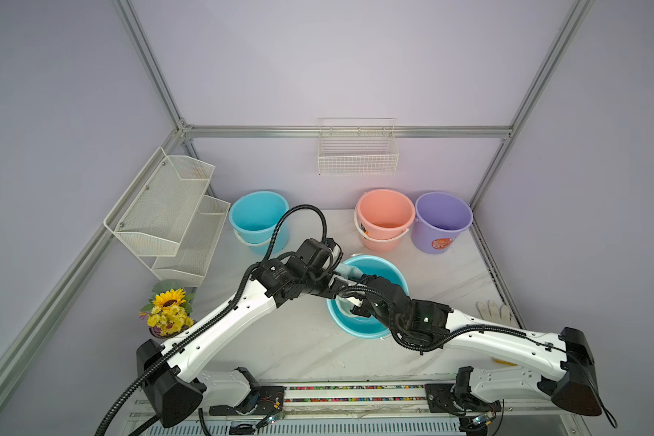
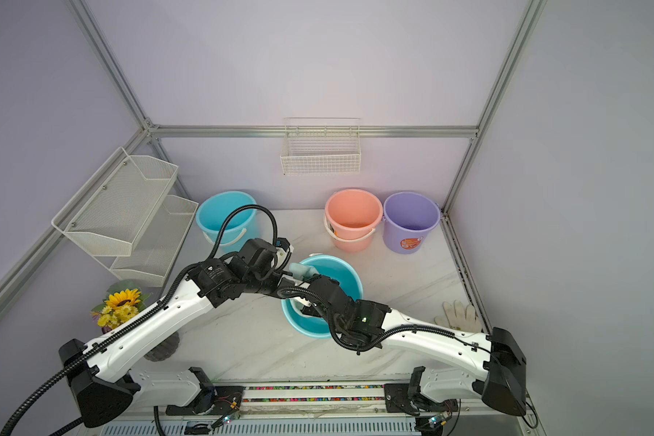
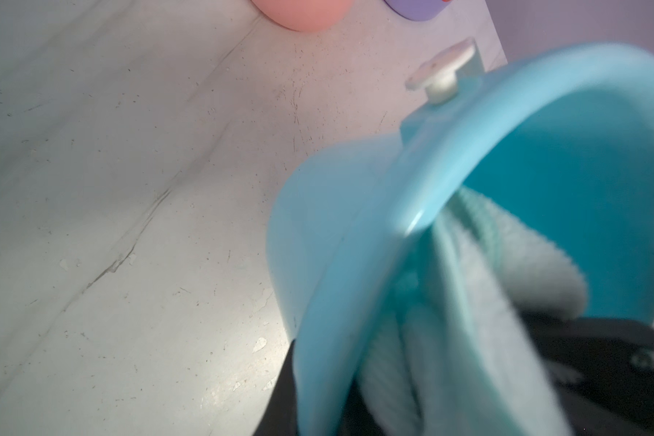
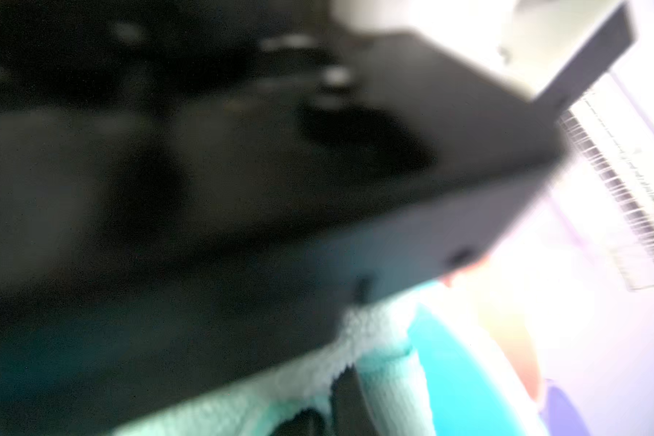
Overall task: Wipe the inside of the bucket with a cloth
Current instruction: Wipe the dirt from the inside of the bucket.
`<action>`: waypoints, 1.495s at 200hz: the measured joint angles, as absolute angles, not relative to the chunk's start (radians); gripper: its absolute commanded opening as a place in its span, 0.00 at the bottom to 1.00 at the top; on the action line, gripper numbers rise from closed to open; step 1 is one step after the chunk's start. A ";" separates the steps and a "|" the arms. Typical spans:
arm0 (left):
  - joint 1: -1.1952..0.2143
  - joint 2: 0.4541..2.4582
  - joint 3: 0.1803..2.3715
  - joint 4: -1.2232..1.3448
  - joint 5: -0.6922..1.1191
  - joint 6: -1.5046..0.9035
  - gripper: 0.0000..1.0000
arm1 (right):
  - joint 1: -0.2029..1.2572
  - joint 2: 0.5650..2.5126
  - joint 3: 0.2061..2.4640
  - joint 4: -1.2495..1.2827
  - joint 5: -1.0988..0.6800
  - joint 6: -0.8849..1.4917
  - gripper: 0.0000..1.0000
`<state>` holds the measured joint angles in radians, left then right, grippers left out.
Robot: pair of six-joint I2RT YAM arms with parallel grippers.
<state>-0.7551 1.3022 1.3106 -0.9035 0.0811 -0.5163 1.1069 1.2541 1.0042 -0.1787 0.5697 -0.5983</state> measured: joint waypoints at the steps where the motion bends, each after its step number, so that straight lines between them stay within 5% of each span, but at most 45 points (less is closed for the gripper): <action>1: -0.755 1.302 1.311 -0.904 0.081 -0.516 0.00 | 1.107 1.254 1.006 -0.178 0.576 -0.604 0.00; 51: -0.762 1.303 1.311 -0.913 0.102 -0.523 0.00 | 1.106 1.206 1.036 -0.296 0.809 -0.723 0.00; 97: -0.762 1.303 1.311 -0.922 0.096 -0.532 0.00 | 1.108 1.257 1.187 -0.698 0.927 -0.663 0.00; 181: -0.772 1.330 1.357 -0.960 0.073 -0.529 0.00 | 1.117 1.366 1.393 -1.309 0.627 -0.364 0.00; 247: -0.763 1.340 1.357 -0.967 0.063 -0.529 0.00 | 1.115 1.235 1.226 -1.024 0.140 -0.230 0.00; 299: -0.740 1.340 1.357 -0.967 0.024 -0.540 0.00 | 1.114 1.249 1.098 -0.584 0.072 -0.031 0.00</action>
<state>-0.7399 1.3396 1.3575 -0.9668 0.0242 -0.5400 1.1141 1.2491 1.0977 -0.5842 0.0715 -0.0311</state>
